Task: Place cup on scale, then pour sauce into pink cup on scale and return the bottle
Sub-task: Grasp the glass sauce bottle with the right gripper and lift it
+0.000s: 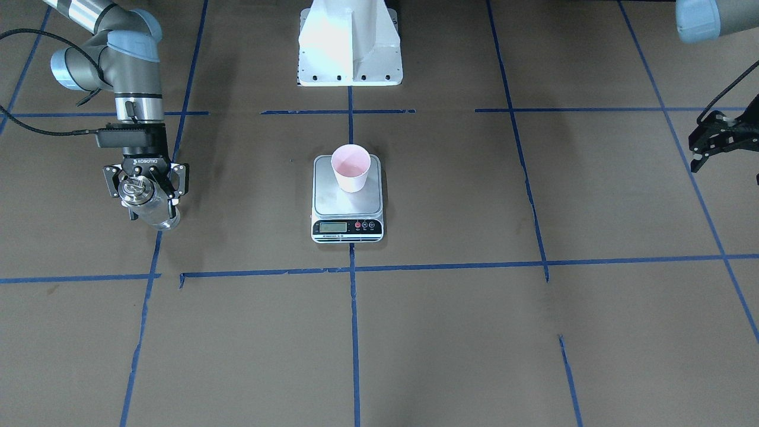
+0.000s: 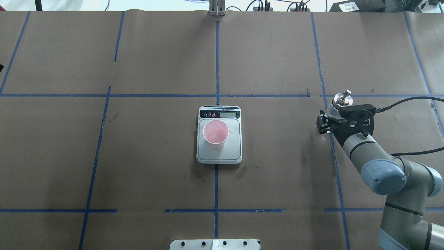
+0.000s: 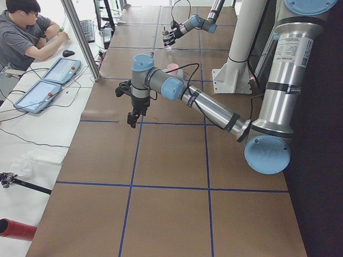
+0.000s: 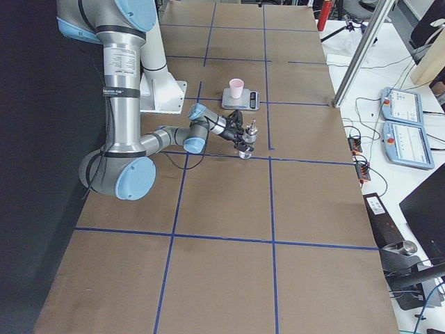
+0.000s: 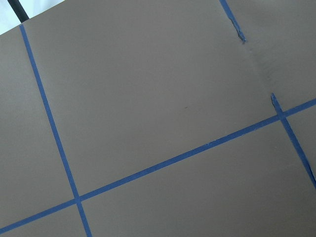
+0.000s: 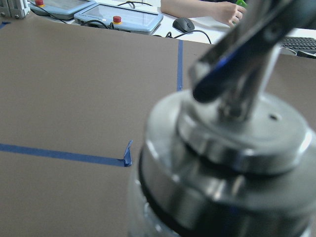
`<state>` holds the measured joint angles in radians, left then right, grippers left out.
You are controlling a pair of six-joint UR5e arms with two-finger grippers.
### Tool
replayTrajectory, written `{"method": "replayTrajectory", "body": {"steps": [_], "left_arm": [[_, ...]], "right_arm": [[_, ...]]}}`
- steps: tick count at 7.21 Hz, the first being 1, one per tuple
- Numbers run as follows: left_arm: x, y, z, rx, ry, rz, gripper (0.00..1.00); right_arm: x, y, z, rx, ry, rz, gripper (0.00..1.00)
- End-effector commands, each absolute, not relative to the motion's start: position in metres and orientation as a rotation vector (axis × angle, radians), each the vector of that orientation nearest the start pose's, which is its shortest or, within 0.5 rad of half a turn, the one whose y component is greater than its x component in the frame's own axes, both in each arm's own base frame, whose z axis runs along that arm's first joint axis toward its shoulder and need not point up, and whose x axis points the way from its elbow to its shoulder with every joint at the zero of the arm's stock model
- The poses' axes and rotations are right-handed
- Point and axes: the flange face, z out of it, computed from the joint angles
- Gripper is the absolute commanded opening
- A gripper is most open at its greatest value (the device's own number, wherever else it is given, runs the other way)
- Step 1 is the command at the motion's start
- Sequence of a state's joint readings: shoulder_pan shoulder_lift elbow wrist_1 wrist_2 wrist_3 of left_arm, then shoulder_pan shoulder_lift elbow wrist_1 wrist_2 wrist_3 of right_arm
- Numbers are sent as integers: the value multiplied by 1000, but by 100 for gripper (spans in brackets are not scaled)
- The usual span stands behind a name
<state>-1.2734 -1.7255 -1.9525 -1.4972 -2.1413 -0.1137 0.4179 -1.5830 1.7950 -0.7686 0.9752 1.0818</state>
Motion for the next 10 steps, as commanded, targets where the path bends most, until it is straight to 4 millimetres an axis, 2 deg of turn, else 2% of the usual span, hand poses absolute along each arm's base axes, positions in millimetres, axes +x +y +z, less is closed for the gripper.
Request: {"method": "replayTrajectory", "body": {"steps": [1, 2, 3, 4, 5, 6, 8, 10], "left_arm": [[78, -529, 410, 332, 643, 307, 100], [76, -528, 412, 329, 643, 304, 100], [76, -526, 421, 318, 638, 310, 100], [75, -526, 425, 310, 636, 307, 100], [63, -529, 433, 307, 629, 296, 100], [32, -539, 456, 325, 596, 365, 100], [-36, -549, 515, 338, 644, 496, 100], [-37, -556, 546, 310, 682, 487, 100]], "right_arm": [[-354, -384, 428, 961, -662, 173, 0], [-348, -383, 403, 989, -659, 143, 0], [-335, -382, 373, 1032, -596, 41, 0], [-333, -387, 341, 1089, -558, -37, 0], [-338, -390, 323, 1116, -576, -32, 0], [-340, -392, 307, 1140, -595, -15, 0], [-340, -393, 301, 1201, -494, -139, 0], [-343, -397, 311, 1226, -404, -150, 0]]}}
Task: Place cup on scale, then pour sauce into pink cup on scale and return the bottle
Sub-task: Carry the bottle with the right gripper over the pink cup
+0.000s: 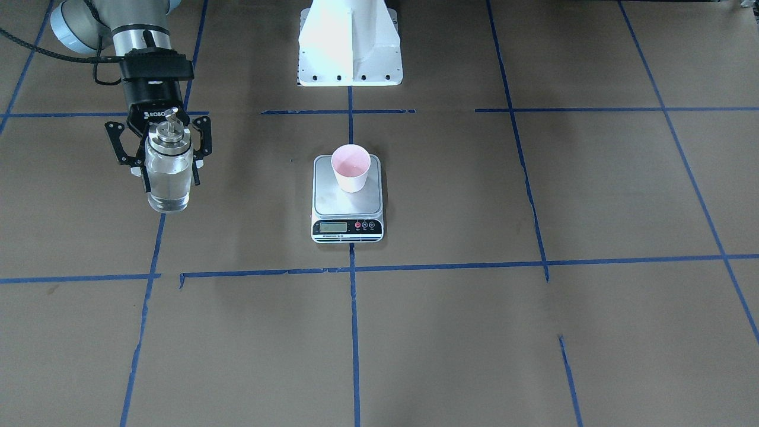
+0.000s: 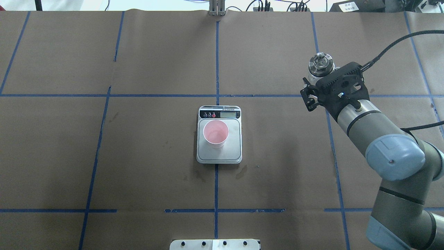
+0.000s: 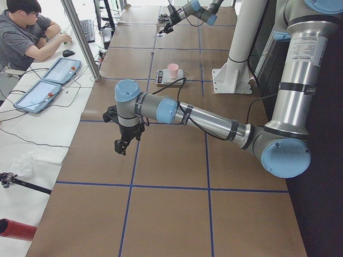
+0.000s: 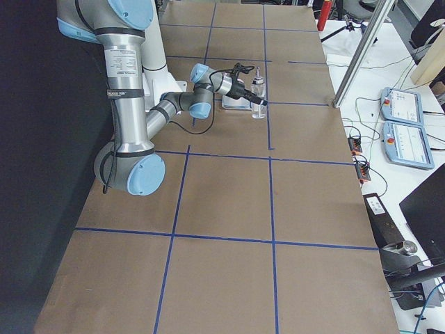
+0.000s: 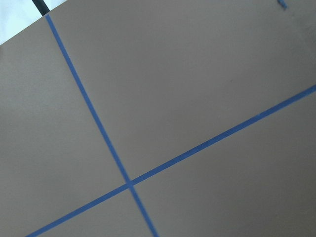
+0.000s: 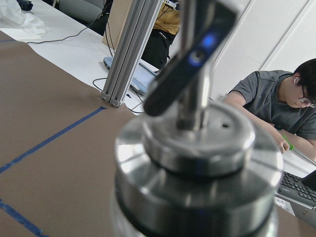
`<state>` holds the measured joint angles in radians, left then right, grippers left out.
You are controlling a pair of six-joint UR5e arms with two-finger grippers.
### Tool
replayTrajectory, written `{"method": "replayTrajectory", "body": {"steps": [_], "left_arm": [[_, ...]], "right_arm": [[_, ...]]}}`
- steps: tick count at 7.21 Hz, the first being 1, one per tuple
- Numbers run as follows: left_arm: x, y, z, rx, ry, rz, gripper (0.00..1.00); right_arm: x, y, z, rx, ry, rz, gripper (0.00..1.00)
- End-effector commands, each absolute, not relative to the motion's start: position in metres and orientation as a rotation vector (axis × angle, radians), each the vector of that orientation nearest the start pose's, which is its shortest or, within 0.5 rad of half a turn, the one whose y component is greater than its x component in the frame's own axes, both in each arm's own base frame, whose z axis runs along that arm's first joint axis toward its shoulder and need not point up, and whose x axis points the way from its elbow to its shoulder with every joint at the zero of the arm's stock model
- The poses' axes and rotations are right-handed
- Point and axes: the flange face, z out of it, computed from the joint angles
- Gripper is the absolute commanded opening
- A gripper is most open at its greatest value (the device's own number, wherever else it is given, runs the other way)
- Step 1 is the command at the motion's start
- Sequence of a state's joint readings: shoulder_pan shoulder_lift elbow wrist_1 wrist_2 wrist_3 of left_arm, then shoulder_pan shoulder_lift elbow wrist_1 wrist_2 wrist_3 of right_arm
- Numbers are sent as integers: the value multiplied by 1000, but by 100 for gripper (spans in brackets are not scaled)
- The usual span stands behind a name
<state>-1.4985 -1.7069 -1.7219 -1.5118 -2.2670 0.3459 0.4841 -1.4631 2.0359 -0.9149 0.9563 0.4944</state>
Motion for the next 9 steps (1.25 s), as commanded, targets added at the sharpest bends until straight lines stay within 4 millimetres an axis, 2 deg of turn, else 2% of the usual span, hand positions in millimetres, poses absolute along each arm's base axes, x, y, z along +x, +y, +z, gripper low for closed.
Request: {"method": "replayTrajectory", "body": {"steps": [1, 2, 3, 4, 5, 6, 7, 9], "left_arm": [[-38, -554, 567, 302, 683, 485, 100], [-36, -554, 583, 271, 683, 471, 100], [-37, -552, 587, 263, 669, 468, 100], [-38, -549, 589, 255, 671, 465, 100], [-37, -546, 595, 245, 679, 463, 100], [-37, -546, 594, 247, 682, 464, 100], [-37, -546, 594, 247, 682, 464, 100], [-36, -548, 592, 253, 683, 466, 100]], "right_arm": [[-347, -394, 315, 1242, -354, -184, 0], [-359, -386, 319, 1258, -299, -235, 0], [-369, -380, 320, 1259, -212, -278, 0], [-394, -370, 308, 1264, -173, -301, 0], [-423, -352, 300, 1281, -119, -323, 0], [-456, -338, 283, 1298, -101, -341, 0], [-479, -332, 285, 1304, -77, -354, 0], [-506, -329, 304, 1310, 12, -376, 0]]}}
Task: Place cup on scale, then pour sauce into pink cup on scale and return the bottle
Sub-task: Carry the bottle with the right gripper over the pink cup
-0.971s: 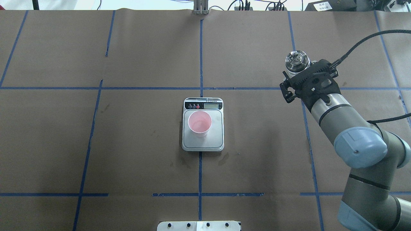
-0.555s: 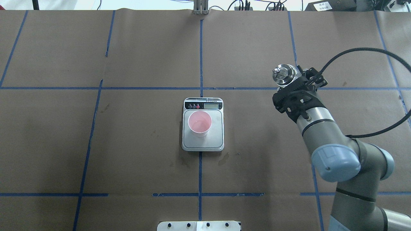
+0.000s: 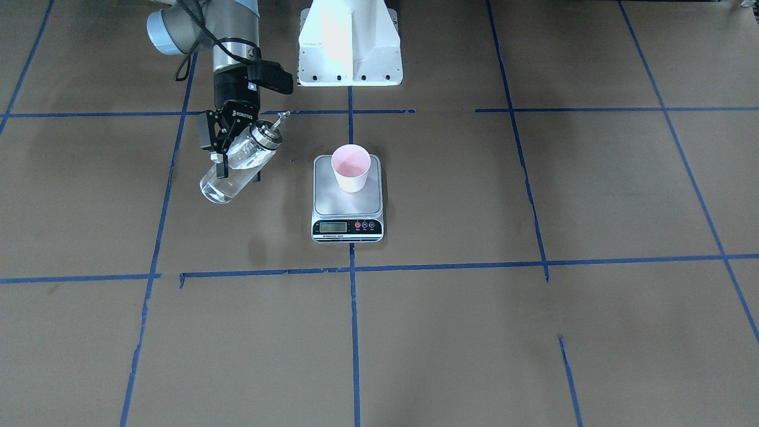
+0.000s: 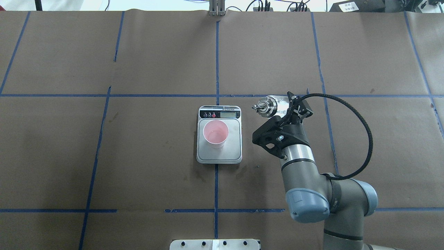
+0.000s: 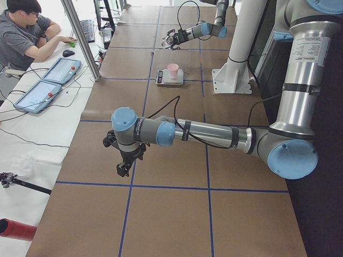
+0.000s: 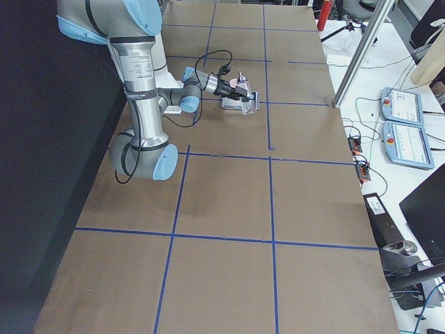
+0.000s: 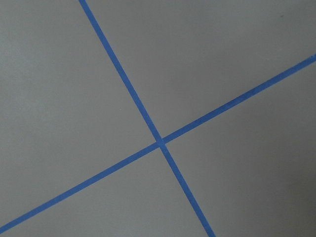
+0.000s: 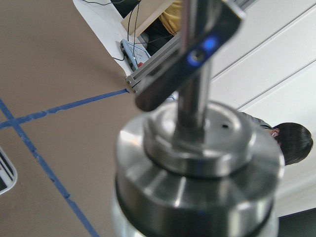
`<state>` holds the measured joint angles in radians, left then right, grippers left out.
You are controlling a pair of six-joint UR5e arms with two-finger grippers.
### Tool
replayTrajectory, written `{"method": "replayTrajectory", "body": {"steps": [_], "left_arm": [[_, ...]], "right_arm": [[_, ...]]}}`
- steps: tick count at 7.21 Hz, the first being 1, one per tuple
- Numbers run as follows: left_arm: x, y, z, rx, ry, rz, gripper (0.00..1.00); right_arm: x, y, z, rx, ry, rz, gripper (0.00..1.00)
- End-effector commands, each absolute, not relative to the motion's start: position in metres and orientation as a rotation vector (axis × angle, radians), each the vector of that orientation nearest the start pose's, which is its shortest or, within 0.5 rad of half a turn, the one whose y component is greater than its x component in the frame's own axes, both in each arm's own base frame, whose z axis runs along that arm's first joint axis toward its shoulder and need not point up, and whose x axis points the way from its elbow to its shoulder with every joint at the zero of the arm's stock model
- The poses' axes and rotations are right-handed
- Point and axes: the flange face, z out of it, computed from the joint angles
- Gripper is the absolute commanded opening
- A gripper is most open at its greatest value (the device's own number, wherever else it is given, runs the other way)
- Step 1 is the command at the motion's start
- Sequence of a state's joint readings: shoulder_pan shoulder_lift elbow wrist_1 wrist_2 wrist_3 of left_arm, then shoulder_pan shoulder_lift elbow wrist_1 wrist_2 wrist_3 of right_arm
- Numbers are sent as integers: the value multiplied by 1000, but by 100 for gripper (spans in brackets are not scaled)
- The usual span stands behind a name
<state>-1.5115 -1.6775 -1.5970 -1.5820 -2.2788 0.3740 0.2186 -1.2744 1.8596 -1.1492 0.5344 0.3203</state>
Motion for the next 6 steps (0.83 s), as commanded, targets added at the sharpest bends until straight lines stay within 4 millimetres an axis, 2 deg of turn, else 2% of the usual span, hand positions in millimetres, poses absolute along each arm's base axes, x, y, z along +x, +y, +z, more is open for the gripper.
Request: {"method": "replayTrajectory", "body": {"steps": [1, 3, 4, 6], "left_arm": [[-36, -548, 592, 255, 681, 467, 100], [-36, -547, 587, 263, 678, 468, 100], [-37, -547, 587, 263, 677, 467, 100], [-37, -548, 587, 264, 676, 468, 100]], "right_arm": [[-513, -326, 306, 1306, 103, -409, 0], [-537, -333, 255, 1283, 344, -505, 0], [-541, -333, 245, 1275, 405, -542, 0], [-542, -337, 255, 1262, 609, -667, 0]]}}
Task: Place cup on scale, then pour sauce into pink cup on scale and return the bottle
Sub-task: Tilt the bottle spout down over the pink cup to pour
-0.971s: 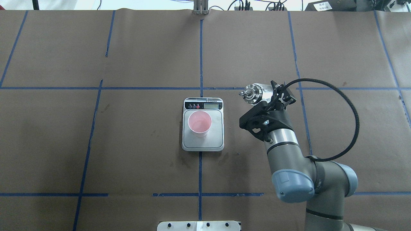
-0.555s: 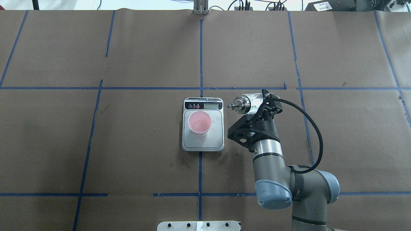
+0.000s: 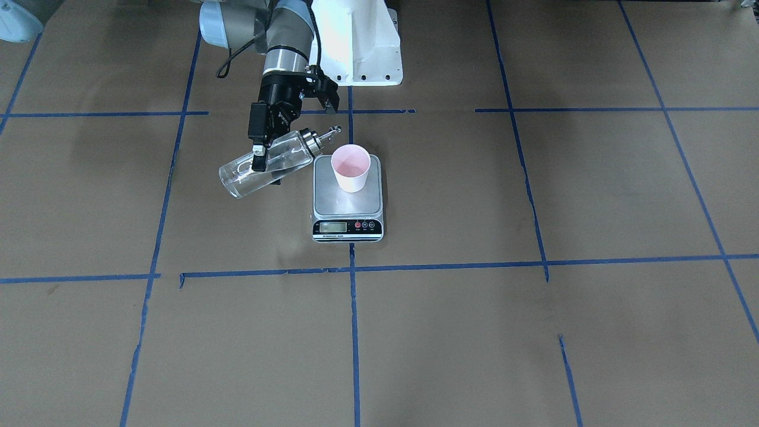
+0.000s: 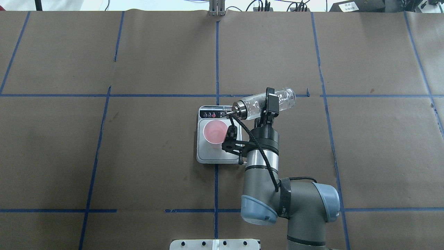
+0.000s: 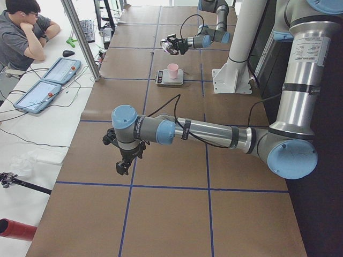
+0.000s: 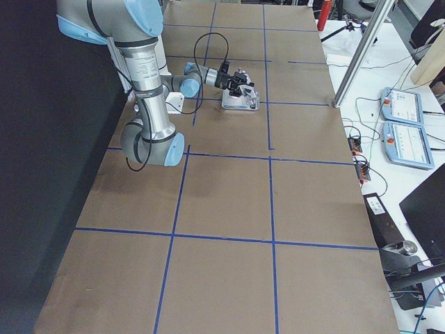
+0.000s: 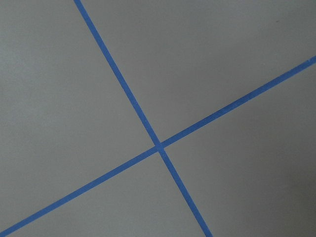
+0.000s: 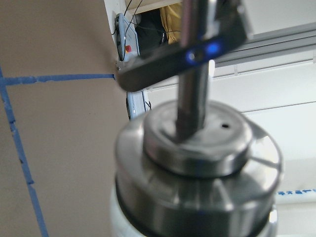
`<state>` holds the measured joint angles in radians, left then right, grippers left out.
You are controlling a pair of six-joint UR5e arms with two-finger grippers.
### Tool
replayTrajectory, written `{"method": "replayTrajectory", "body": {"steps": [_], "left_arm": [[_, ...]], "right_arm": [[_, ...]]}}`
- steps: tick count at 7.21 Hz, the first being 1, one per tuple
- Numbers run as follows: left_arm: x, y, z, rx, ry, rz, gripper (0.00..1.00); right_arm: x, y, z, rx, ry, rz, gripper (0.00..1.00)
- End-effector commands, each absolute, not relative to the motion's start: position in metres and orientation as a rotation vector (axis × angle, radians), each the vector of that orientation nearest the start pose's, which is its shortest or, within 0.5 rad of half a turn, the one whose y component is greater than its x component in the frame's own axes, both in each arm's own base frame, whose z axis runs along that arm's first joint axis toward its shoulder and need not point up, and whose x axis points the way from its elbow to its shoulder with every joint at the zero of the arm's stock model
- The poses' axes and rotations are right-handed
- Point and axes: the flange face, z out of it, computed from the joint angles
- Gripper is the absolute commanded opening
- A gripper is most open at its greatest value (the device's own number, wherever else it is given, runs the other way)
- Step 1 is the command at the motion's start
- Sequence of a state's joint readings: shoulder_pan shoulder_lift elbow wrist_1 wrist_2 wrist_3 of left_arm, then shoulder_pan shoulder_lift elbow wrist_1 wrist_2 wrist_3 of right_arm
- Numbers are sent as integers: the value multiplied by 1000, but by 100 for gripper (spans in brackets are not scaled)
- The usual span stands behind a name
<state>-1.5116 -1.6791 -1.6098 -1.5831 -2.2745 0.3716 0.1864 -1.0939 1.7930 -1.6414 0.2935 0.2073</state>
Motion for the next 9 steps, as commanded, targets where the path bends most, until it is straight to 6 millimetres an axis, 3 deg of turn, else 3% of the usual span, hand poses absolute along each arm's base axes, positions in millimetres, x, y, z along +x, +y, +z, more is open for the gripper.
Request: {"method": "replayTrajectory", "body": {"steps": [1, 4, 9], "left_arm": [[-36, -548, 585, 266, 676, 471, 100], [-36, -551, 585, 265, 678, 470, 100], [-36, -553, 583, 266, 678, 471, 100]], "right_arm": [[-546, -338, 262, 1255, 632, -679, 0], [-550, -343, 272, 1234, 796, -770, 0], [-547, -344, 270, 1190, 951, -881, 0]]}}
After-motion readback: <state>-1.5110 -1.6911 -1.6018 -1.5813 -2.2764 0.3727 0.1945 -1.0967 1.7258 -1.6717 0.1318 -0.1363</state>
